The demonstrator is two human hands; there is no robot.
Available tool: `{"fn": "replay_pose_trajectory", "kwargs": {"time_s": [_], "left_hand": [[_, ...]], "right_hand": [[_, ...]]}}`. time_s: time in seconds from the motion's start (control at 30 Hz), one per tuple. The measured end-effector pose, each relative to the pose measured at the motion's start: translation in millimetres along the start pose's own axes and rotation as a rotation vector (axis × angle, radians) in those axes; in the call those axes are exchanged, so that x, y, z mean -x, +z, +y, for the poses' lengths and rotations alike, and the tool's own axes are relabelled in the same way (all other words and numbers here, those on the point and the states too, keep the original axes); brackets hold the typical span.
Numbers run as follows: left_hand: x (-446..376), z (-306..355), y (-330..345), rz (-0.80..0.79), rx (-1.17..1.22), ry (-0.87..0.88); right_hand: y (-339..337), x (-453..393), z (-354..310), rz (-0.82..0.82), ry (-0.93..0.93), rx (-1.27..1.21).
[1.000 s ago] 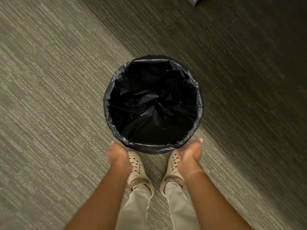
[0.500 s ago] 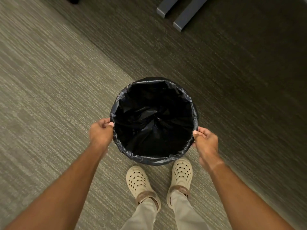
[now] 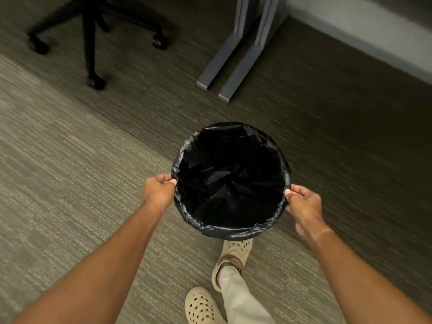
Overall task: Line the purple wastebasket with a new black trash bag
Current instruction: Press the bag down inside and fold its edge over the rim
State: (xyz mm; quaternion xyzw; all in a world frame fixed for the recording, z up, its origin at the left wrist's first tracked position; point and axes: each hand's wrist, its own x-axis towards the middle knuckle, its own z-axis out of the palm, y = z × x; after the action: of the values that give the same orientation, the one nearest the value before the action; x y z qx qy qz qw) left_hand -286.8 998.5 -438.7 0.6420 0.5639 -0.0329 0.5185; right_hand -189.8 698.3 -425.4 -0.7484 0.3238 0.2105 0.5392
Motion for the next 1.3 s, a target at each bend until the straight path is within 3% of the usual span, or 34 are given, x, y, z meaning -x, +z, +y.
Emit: {"fn": "replay_pose_trajectory", "kwargs": {"time_s": [0.2,0.43,0.67,0.9,1.3], "left_hand": [[-35.9,77.3,48.9,0.02,-0.038,0.06],[-75.7,148.7,86.7,0.046,-0.152,0.116],[-115.6,199.2,117.1,-0.093,-0.314,0.157],[-143.7,224.2,139.3,-0.194,-0.429,0.326],[-160.3,225.0,167.4,-0.21,-0.533,0.311]], "right_hand": [[21.7,-70.3,-50.7,0.085,0.049,-0.069],[33.5,-126.5,-102.5,-0.001,-0.066,0.015],[47.4,-172.6,-132.8,0.019,-0.067,0.089],[56.6,-201.9,-155.1,0.092,-0.057,0.105],[54.5,-214.2,-138.7,0.135,-0.03,0.054]]}}
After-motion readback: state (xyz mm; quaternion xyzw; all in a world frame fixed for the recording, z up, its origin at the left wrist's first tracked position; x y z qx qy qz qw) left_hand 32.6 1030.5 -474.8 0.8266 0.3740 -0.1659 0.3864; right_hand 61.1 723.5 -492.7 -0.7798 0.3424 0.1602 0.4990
